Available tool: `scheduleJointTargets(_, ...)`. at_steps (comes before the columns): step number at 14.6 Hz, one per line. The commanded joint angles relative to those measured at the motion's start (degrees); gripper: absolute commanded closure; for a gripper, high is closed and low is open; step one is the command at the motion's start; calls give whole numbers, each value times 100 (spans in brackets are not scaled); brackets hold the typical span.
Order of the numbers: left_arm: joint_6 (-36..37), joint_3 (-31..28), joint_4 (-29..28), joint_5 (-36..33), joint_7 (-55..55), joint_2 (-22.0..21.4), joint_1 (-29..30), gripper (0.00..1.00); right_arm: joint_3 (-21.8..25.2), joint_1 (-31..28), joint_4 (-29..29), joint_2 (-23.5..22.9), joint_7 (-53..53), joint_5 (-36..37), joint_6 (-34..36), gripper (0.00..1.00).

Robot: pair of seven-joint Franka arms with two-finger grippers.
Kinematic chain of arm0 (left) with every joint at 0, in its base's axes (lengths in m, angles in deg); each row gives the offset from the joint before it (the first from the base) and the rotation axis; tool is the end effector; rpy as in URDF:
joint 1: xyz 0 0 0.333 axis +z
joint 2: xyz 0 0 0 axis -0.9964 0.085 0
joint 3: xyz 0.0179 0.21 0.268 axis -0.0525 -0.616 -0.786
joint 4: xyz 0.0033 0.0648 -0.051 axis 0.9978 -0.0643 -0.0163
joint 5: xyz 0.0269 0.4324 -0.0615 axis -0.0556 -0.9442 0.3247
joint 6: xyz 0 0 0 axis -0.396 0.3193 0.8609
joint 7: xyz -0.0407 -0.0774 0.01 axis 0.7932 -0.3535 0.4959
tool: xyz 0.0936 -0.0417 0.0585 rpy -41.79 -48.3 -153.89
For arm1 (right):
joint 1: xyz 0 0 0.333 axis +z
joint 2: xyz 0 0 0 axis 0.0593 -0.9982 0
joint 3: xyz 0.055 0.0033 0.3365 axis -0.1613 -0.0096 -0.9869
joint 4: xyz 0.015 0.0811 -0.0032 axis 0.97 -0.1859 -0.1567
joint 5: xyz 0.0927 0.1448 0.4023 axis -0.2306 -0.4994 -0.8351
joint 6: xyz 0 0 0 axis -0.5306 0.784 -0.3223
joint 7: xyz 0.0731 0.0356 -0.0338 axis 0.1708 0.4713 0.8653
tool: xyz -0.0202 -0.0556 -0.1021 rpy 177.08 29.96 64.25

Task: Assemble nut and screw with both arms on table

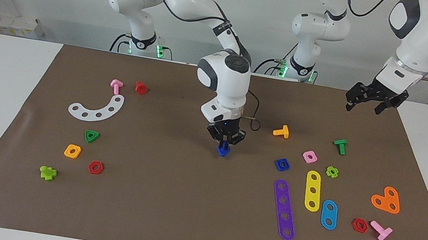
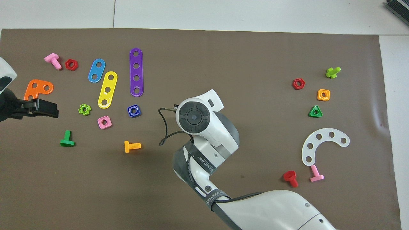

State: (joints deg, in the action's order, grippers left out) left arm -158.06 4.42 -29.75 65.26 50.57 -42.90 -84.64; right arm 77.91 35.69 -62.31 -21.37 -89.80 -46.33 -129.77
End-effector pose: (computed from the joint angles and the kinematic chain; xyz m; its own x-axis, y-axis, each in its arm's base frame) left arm 0.5755 -0.0267 0.5986 0.9997 -0.0195 -0.0170 -0.0194 -0.9998 0.0077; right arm 0.6049 0.4590 0.3209 0.9516 -0.2384 0.1941 -0.2246 -0.9702 -0.0906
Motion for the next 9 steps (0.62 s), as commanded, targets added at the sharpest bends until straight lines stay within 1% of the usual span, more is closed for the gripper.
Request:
scheduleJointTargets(1, -25, 17, -170, -88, 0, -179, 48, 0, 5, -25, 124, -105, -114, 164, -46, 100)
scheduleJointTargets(4, 2, 34, -161, -97, 35, -179, -30, 0, 5, -15, 63, -132, -123, 173, -142, 100)
scheduleJointTargets(6, -16, 78, -161, -97, 27, -179, -66, 0, 13, -15, -121, -132, -115, 173, -370, 100)
scheduleJointTargets(7, -16, 78, -161, -97, 9, -179, -75, 0, 13, -15, -226, -124, -115, 173, -502, 97)
scheduleJointTargets(8, -34, 78, -161, -97, 53, -179, -75, 0, 13, -15, -271, -124, -115, 173, -529, 46)
scheduleJointTargets(9, -43, 78, -161, -88, 44, -179, -84, 0, 22, -15, -263, -124, -115, 182, -503, 0)
